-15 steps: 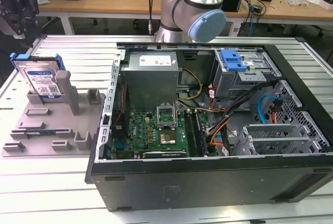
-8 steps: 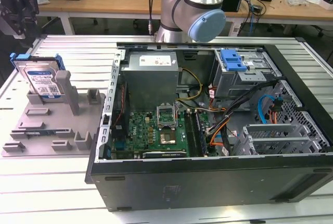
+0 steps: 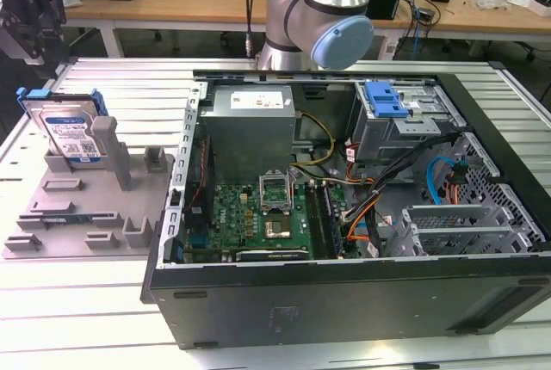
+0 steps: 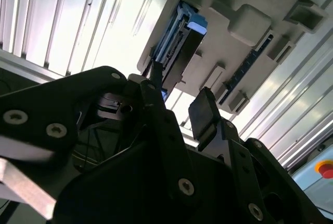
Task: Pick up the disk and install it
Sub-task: 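Pick up the disk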
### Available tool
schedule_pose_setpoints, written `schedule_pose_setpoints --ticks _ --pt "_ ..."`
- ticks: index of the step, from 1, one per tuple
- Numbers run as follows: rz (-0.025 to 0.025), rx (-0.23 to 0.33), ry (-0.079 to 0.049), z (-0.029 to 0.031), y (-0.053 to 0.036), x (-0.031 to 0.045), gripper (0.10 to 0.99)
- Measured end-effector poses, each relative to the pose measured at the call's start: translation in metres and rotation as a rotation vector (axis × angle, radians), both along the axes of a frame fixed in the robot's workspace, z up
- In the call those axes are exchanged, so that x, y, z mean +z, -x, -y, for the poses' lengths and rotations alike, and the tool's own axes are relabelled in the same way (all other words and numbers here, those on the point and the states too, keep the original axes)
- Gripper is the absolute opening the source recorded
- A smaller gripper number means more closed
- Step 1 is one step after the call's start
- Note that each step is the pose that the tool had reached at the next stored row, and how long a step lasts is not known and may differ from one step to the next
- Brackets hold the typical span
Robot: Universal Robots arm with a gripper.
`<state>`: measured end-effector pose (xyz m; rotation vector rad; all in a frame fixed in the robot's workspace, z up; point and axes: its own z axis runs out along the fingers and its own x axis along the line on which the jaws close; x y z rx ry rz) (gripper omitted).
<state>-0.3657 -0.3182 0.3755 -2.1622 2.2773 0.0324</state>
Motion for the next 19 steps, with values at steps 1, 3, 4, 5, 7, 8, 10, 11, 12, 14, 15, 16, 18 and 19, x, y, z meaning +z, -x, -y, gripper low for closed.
schedule_pose_setpoints --ticks 1,3,4,5,7,8,10,11,12,14,15,16,18,19 --pt "0.0028 0.000 0.000 0.0001 0.0008 -0.0005 0.482" --pt "0.0060 0.000 0.000 -0.0002 0.0040 -0.0015 0.482" --pt "0.0066 0.000 0.000 -0.0004 0.0057 -0.0018 0.482" --pt "0.0074 0.000 0.000 -0.0009 0.0088 -0.0022 0.482" --pt "0.0079 0.000 0.000 -0.0018 0.0136 -0.0026 0.482" --pt "0.0081 0.000 0.000 -0.0023 0.0154 -0.0026 0.482" --pt "0.0091 -0.001 0.000 -0.0039 0.0188 -0.0029 0.482" --pt "0.0095 -0.002 0.000 -0.0042 0.0194 -0.0031 0.482" --pt "0.0098 -0.003 0.000 -0.0045 0.0199 -0.0032 0.482" --pt "0.0098 -0.003 0.000 -0.0045 0.0212 -0.0034 0.482" --pt "0.0099 -0.003 0.000 -0.0045 0.0220 -0.0036 0.482" --pt "0.0099 -0.003 0.001 -0.0045 0.0231 -0.0037 0.482" --pt "0.0099 -0.003 0.001 -0.0046 0.0273 -0.0040 0.482" --pt "0.0101 -0.002 0.001 -0.0047 0.0291 -0.0042 0.482"
